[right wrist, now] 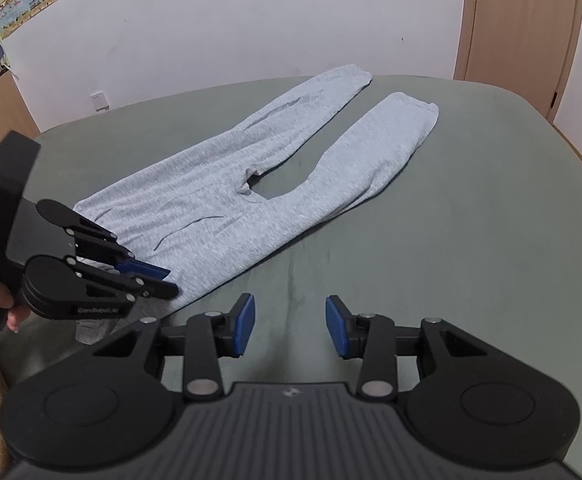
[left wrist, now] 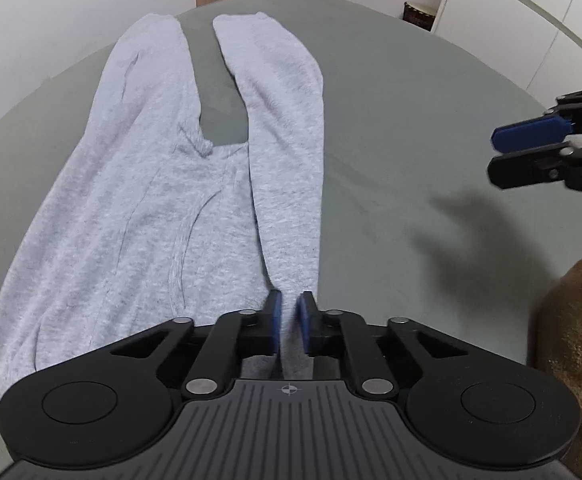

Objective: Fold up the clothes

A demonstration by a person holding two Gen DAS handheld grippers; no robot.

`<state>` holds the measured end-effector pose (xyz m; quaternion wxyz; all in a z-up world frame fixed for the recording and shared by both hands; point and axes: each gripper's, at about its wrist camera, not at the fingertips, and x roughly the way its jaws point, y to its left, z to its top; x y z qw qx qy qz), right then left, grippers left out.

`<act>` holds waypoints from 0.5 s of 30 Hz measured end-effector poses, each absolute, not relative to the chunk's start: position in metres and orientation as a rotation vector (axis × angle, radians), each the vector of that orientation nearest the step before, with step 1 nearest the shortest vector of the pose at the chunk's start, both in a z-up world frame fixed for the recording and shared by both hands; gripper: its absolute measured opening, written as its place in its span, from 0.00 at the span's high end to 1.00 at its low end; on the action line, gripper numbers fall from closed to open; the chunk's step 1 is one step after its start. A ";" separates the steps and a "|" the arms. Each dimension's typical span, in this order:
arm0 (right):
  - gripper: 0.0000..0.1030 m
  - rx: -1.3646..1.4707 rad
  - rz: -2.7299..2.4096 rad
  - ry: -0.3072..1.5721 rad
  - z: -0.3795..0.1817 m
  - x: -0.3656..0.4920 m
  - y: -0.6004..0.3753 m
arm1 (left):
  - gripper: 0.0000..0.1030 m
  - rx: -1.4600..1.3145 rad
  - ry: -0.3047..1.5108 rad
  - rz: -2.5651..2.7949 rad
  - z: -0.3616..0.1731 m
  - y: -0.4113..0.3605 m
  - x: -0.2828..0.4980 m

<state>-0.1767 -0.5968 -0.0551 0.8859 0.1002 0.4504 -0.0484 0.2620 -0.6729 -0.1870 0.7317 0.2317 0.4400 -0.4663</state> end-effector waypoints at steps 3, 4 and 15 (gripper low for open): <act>0.59 0.211 -0.101 0.940 -0.058 -0.176 -0.597 | 0.98 0.503 0.942 -1.055 -0.177 -0.675 0.257; 0.59 0.212 -0.101 0.940 -0.058 -0.176 -0.597 | 0.98 0.503 0.938 -1.064 -0.176 -0.677 0.256; 0.59 0.225 -0.116 0.942 -0.059 -0.175 -0.603 | 0.98 0.633 0.907 -1.196 -0.194 -0.696 0.204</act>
